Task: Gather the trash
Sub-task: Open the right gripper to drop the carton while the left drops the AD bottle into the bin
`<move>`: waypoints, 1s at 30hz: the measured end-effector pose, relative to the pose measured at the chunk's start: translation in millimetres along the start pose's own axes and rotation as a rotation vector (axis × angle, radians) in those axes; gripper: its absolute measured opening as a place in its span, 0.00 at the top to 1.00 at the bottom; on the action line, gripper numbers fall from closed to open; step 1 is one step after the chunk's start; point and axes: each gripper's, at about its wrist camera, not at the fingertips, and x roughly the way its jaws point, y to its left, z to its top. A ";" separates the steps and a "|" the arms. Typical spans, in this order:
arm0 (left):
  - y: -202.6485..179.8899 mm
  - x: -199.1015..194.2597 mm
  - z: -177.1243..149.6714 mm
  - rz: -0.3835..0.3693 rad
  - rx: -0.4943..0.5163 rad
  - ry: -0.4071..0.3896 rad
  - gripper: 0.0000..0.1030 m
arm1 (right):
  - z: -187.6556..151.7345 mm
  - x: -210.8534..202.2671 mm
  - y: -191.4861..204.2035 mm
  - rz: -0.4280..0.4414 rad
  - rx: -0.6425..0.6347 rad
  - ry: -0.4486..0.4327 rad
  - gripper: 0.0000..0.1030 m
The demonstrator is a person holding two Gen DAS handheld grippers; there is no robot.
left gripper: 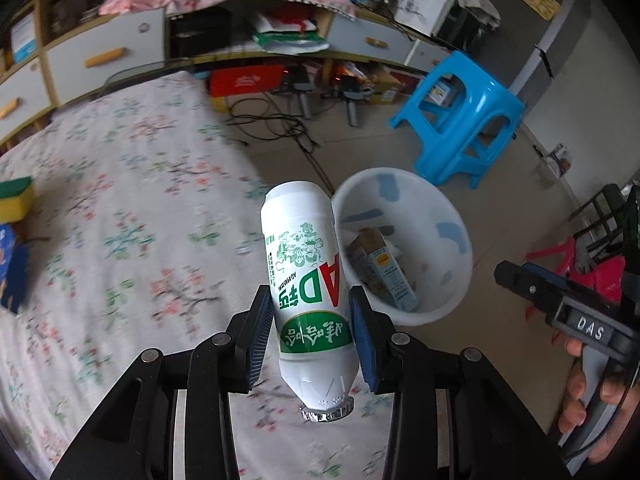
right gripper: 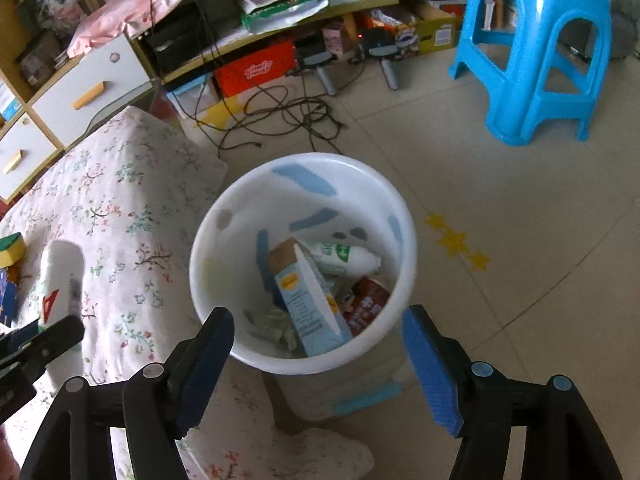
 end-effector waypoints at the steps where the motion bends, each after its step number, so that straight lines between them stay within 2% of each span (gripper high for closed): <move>1: -4.8 3.6 1.9 -0.007 0.008 0.003 0.61 | -0.9 -0.5 -2.9 -0.001 0.004 0.000 0.29; 12: -46.9 38.1 27.4 -0.067 0.074 0.022 0.61 | -4.8 -5.9 -29.2 -0.019 0.040 -0.002 0.28; 18: -57.1 44.6 38.7 -0.124 0.105 -0.009 0.59 | -4.0 -7.6 -41.6 -0.022 0.074 -0.006 0.27; 19: -58.6 45.9 41.1 -0.109 0.112 -0.004 0.57 | -3.6 -7.5 -42.6 -0.023 0.078 -0.005 0.27; 21: -59.1 46.7 42.9 -0.102 0.107 0.008 0.33 | -3.9 -7.2 -44.3 -0.024 0.085 -0.004 0.27; 22: -58.7 45.8 43.3 -0.097 0.104 0.009 0.28 | -3.9 -7.2 -44.6 -0.023 0.088 -0.004 0.27; 25: -60.4 40.9 42.9 -0.064 0.125 -0.002 0.25 | -3.5 -8.1 -43.4 -0.019 0.087 -0.007 0.27; 27: -59.5 37.6 40.9 -0.044 0.135 -0.004 0.15 | -3.5 -8.7 -42.1 -0.018 0.083 -0.009 0.27; 30: -54.5 31.3 37.2 -0.027 0.139 -0.016 0.11 | -3.4 -9.1 -39.3 -0.016 0.079 -0.010 0.27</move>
